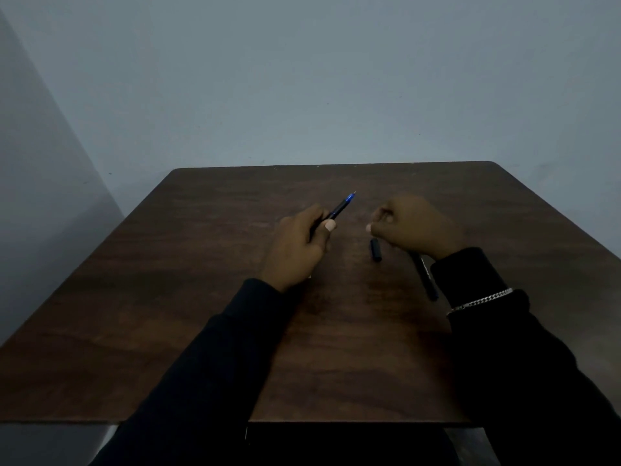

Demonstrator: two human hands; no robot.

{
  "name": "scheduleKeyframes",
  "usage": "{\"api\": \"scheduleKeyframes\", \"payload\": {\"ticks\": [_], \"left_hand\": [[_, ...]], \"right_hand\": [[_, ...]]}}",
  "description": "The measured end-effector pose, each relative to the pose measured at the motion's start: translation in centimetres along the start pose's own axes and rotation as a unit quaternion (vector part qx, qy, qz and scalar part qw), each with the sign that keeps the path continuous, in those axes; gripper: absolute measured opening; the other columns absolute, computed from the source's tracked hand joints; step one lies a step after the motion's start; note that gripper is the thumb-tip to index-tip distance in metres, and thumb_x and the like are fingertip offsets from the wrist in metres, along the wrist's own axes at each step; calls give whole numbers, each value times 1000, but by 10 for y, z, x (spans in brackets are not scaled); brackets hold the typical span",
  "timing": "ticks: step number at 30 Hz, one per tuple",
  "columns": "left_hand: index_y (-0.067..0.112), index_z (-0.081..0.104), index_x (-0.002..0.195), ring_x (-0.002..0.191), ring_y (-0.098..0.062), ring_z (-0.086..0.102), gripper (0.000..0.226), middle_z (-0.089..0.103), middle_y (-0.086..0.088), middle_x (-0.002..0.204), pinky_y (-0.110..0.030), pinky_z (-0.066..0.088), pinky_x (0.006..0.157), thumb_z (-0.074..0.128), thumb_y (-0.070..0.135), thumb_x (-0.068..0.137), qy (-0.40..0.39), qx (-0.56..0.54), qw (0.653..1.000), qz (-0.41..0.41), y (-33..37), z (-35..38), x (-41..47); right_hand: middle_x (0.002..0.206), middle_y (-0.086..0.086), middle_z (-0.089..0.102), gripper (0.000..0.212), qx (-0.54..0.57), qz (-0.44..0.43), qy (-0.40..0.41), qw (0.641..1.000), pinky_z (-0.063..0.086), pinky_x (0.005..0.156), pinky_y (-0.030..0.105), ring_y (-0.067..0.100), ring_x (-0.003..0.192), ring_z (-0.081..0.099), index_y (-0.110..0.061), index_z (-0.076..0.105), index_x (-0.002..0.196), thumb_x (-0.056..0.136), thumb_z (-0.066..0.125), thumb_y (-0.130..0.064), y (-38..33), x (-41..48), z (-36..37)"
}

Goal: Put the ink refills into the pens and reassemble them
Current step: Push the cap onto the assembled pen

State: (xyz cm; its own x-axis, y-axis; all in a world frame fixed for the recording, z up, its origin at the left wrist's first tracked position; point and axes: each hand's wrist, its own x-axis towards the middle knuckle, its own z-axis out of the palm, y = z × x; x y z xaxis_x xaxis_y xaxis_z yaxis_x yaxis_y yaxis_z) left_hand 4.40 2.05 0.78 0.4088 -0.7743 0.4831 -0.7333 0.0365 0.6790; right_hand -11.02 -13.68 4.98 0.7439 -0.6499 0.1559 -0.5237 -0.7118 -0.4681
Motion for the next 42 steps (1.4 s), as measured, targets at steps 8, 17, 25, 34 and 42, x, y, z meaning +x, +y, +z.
{"api": "scheduleKeyframes", "payload": {"ticks": [8, 17, 25, 34, 42], "left_hand": [[7, 67, 94, 70, -14, 62, 21, 69, 0, 72, -18, 41, 60, 57, 19, 108, -8, 16, 1000, 0, 6, -2, -2], [6, 67, 97, 69, -16, 63, 21, 71, -4, 74, -30, 47, 65, 56, 20, 109, -16, 8, 1000, -5, 6, -3, -2], [10, 66, 96, 70, -17, 64, 21, 70, 0, 74, -32, 47, 65, 56, 22, 109, -19, 15, 1000, -12, 5, -2, -2], [9, 66, 97, 70, -15, 62, 23, 71, 0, 74, -20, 41, 57, 55, 24, 109, -33, 10, 999, -19, 5, -1, -1], [11, 65, 94, 71, -14, 62, 20, 70, -1, 74, -15, 43, 60, 56, 22, 108, -49, 7, 999, -11, 5, 0, -2]], "right_hand": [[85, 4, 72, 25, -51, 91, -90, 990, 56, 57, 30, 16, 61, 70, -14, 62, 96, 90, 76, -34, 0, 5, 23], [93, 2, 66, 9, 10, 106, -117, 987, 57, 52, 26, 16, 67, 71, -17, 64, 98, 91, 70, -14, -4, 8, 29], [87, 10, 79, 17, 373, 100, 39, 921, 58, 58, 29, 21, 72, 79, -14, 70, 95, 86, 76, -1, -4, 5, 13], [96, 11, 80, 9, 611, -25, 114, 783, 62, 76, 32, 31, 94, 78, -13, 56, 104, 100, 63, -8, -13, -2, 3], [100, 14, 79, 12, 581, -40, 117, 804, 62, 73, 32, 32, 96, 78, -12, 57, 104, 98, 68, -11, -14, -3, 7]]}}
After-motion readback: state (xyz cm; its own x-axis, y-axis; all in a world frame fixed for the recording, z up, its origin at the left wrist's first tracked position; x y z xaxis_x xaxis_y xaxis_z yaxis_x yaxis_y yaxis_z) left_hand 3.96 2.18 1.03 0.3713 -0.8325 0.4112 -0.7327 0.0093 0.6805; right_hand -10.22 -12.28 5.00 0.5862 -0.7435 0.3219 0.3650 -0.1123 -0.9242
